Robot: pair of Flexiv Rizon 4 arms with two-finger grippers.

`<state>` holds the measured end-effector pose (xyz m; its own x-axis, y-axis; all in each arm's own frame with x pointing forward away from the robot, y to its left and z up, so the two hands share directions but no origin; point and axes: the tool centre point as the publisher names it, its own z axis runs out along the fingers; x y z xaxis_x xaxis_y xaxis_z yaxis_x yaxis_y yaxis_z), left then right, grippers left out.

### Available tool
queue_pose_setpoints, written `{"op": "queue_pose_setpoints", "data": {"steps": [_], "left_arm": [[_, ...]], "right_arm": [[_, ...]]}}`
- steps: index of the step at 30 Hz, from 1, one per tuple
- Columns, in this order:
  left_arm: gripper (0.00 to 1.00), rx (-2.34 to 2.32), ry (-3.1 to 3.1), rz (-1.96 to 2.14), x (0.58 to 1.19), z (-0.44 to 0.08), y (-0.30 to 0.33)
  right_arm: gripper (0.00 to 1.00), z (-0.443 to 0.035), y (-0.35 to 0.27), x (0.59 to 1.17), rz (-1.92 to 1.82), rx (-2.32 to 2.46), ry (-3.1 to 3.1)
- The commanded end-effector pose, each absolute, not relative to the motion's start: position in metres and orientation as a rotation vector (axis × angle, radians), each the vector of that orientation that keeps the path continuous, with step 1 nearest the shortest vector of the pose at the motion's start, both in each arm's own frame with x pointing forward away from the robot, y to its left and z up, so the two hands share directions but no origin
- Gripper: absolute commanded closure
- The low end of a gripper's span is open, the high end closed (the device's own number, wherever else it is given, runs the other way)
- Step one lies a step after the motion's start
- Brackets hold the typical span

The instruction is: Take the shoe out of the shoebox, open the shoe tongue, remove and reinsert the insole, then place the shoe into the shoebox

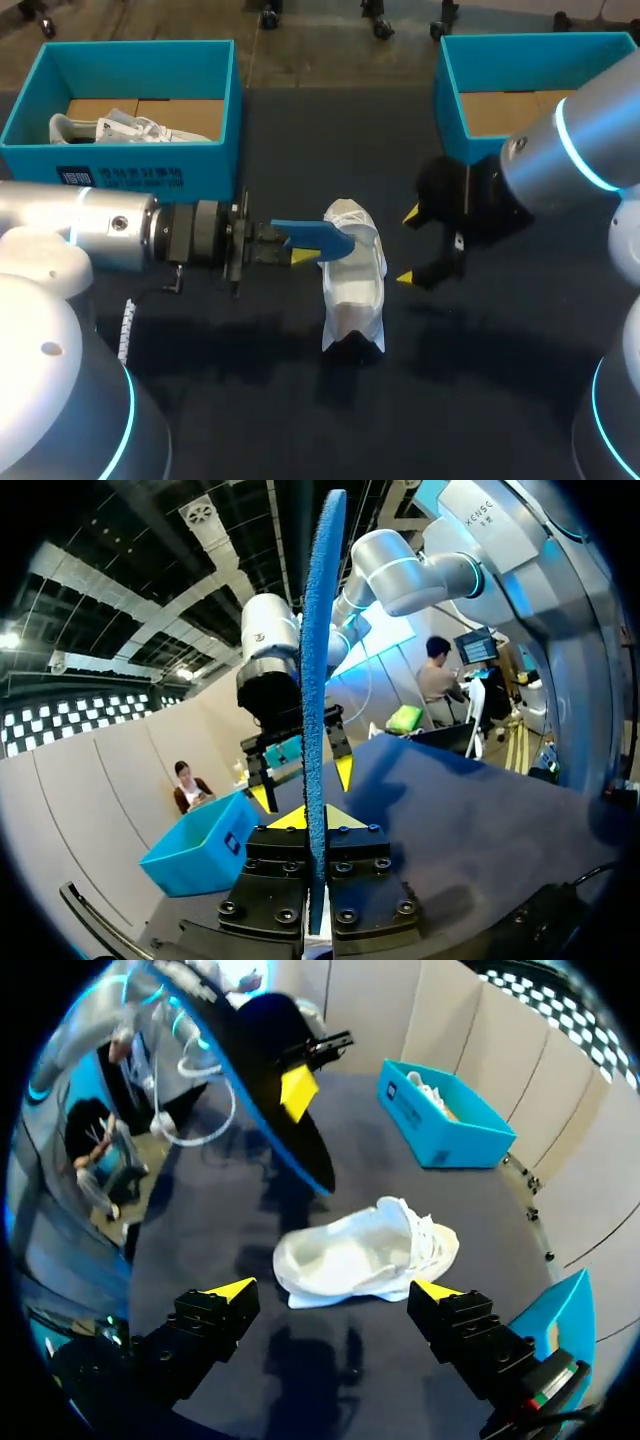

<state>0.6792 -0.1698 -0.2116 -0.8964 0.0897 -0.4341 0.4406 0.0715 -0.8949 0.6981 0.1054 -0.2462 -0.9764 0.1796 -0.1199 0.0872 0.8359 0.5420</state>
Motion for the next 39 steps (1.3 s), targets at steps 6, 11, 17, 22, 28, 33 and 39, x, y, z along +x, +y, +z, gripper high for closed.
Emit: {"op": "queue_pose_setpoints", "data": {"steps": [6, 11, 17, 22, 28, 33, 39], "left_arm": [[1.00, 0.534, 2.100, -1.873, 0.678, -0.220, -0.174], [1.00, 0.540, 2.098, -1.844, 0.680, -0.228, -0.176], [1.00, 0.532, 2.077, -1.845, 0.681, -0.236, -0.177], [1.00, 0.534, 2.065, -1.829, 0.682, -0.241, -0.180], [1.00, 0.559, 2.037, -1.815, 0.679, -0.245, -0.185], [1.00, 0.556, 2.032, -1.821, 0.678, -0.249, -0.191], [1.00, 0.564, 2.032, -1.824, 0.679, -0.256, -0.200]], "right_arm": [[0.00, -0.245, 0.112, 0.703, 0.644, 0.159, 2.875], [0.00, -0.245, 0.112, 0.703, 0.644, 0.159, 2.875], [0.00, -0.266, 0.114, 0.711, 0.616, 0.142, 2.844], [0.00, -0.284, 0.108, 0.712, 0.509, 0.105, 2.800], [0.00, -0.304, 0.101, 0.713, 0.494, 0.086, 2.818], [0.00, -0.317, 0.102, 0.718, 0.525, 0.088, 2.821], [0.00, -0.318, 0.104, 0.725, 0.559, 0.073, 2.814]]}}
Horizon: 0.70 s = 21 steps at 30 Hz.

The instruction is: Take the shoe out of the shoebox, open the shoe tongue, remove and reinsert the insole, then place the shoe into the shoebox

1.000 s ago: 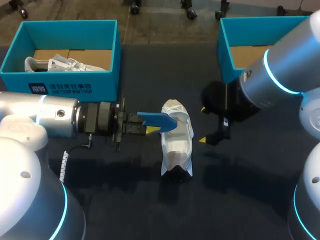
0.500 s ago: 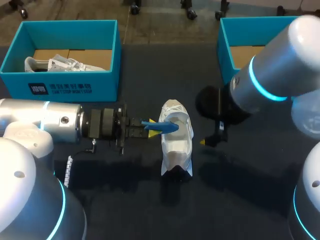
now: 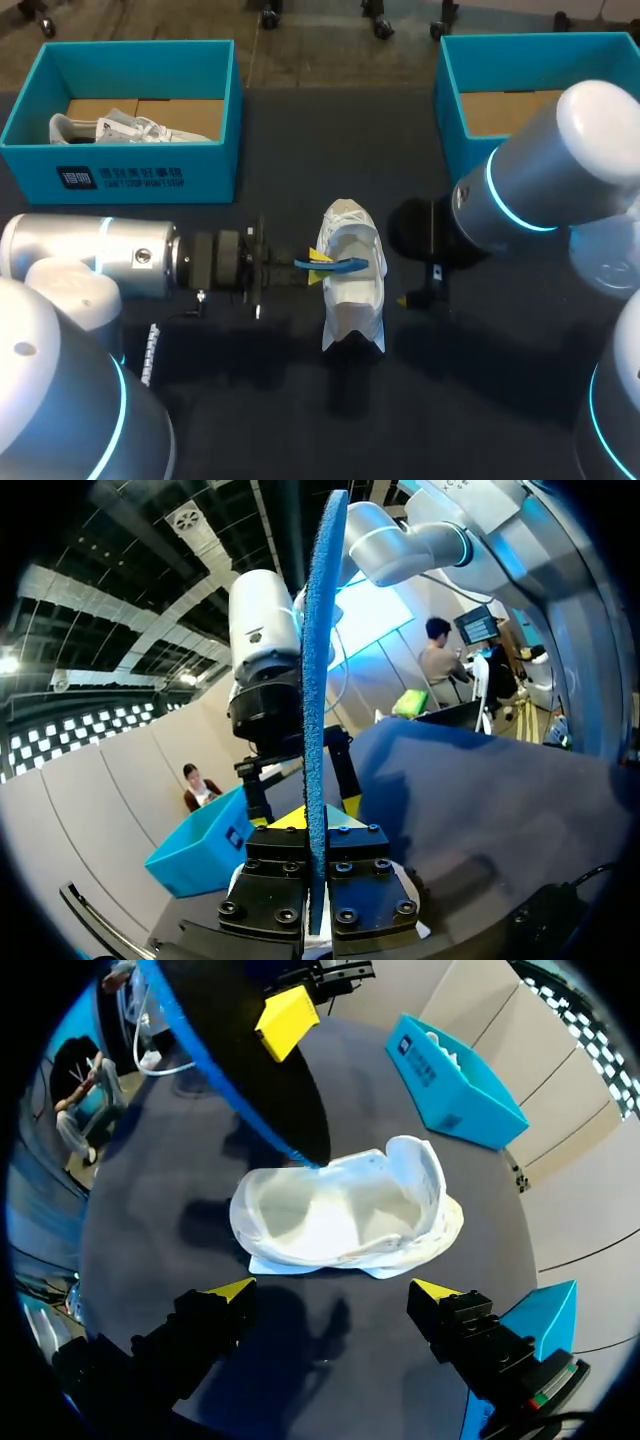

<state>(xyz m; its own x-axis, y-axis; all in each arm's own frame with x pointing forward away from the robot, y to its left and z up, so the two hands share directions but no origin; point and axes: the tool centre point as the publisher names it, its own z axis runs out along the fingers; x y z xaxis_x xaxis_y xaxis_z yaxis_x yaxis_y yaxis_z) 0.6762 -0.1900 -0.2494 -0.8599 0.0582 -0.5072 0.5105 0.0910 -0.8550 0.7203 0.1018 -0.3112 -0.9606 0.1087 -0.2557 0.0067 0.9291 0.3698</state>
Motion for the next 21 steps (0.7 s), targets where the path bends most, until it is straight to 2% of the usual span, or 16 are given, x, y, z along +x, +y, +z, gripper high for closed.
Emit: {"op": "queue_pose_setpoints", "data": {"steps": [1, 21], "left_arm": [[1.00, 0.565, 2.031, -1.823, 0.680, -0.257, -0.201], [1.00, 0.525, 2.020, -1.827, 0.694, -0.280, -0.210]], "right_arm": [[0.00, -0.317, 0.104, 0.726, 0.561, 0.072, 2.814], [0.00, -0.325, 0.122, 0.728, 0.645, 0.054, 2.815]]}}
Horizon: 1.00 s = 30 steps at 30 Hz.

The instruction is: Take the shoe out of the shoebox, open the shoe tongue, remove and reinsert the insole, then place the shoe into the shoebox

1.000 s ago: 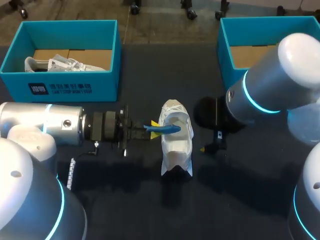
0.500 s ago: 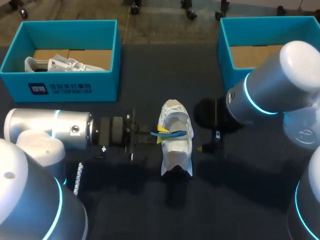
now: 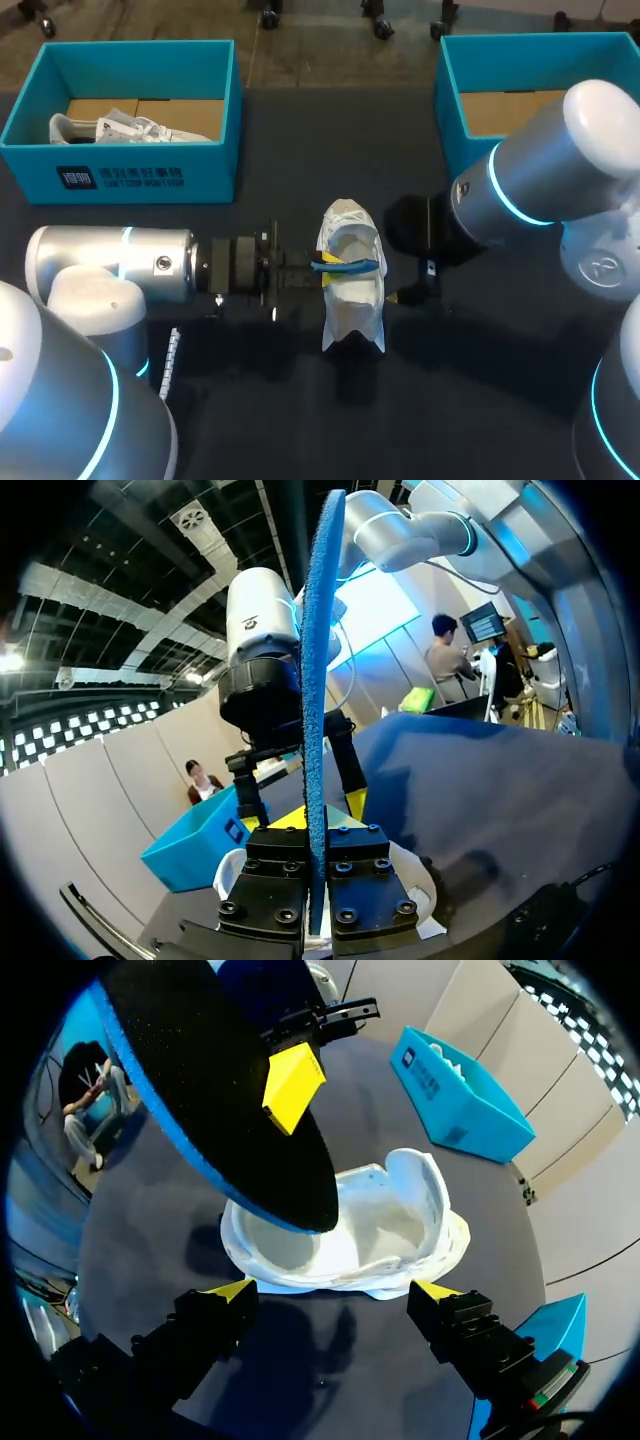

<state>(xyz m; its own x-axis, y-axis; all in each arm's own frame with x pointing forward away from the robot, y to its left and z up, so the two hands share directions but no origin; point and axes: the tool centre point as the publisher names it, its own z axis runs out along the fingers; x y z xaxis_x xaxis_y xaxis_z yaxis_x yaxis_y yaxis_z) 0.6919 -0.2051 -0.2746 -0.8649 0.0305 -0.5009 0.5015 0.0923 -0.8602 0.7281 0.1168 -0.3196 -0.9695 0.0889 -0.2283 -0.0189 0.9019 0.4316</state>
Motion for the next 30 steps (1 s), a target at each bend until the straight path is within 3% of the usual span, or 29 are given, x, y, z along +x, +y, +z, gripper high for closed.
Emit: {"op": "queue_pose_setpoints", "data": {"steps": [1, 30], "left_arm": [[1.00, 0.525, 2.019, -1.826, 0.694, -0.280, -0.210], [1.00, 0.491, 2.031, -1.803, 0.703, -0.315, -0.225]], "right_arm": [[0.00, -0.324, 0.122, 0.728, 0.638, 0.061, 2.815], [0.00, -0.323, 0.119, 0.726, 0.633, 0.094, 2.800]]}}
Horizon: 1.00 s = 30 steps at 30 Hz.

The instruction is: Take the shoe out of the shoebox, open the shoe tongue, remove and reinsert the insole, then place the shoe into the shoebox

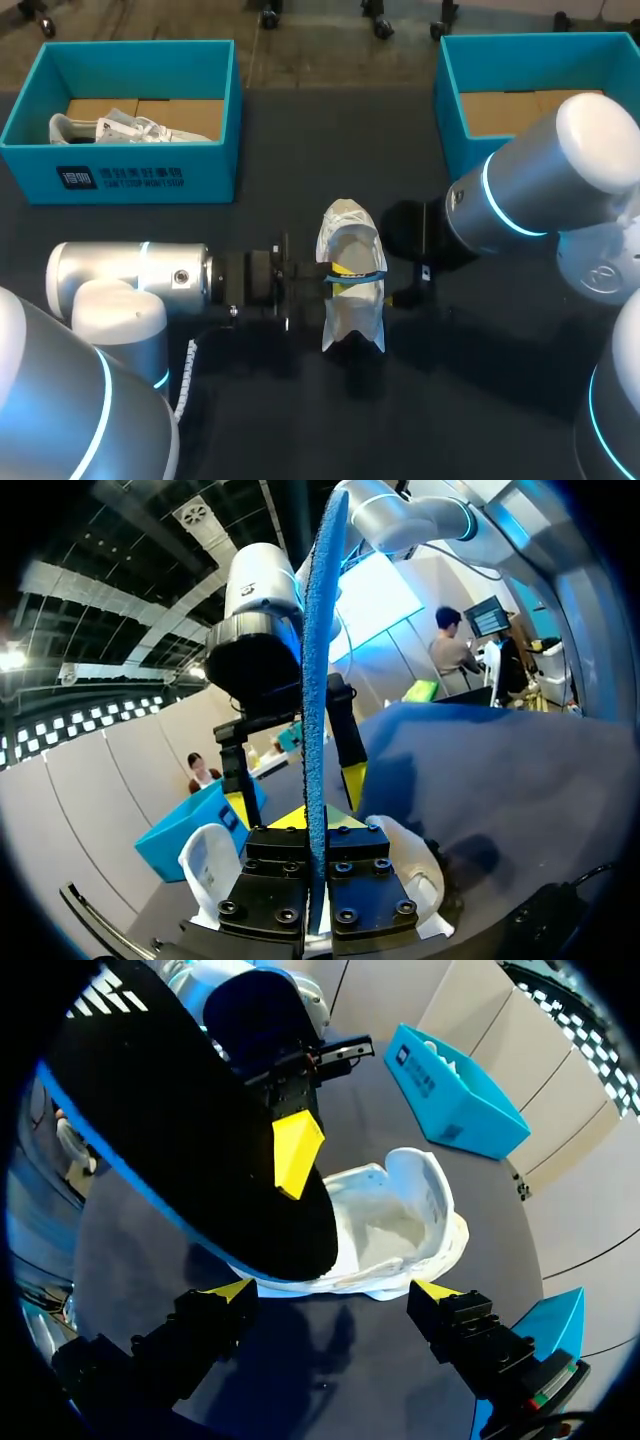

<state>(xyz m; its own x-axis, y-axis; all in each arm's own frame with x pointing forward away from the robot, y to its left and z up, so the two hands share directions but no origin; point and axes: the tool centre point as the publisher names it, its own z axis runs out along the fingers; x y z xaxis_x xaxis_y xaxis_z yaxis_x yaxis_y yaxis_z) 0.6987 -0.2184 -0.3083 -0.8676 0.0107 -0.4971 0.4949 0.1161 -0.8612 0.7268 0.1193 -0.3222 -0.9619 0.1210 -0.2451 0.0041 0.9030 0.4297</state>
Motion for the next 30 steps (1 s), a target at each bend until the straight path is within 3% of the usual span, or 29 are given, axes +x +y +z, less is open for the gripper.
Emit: {"op": "queue_pose_setpoints", "data": {"steps": [1, 30], "left_arm": [[1.00, 0.493, 2.028, -1.802, 0.703, -0.316, -0.225], [1.00, 0.555, 2.005, -1.745, 0.725, -0.347, -0.228]], "right_arm": [[0.00, -0.323, 0.119, 0.726, 0.633, 0.094, 2.800], [0.00, -0.323, 0.119, 0.726, 0.633, 0.094, 2.800]]}}
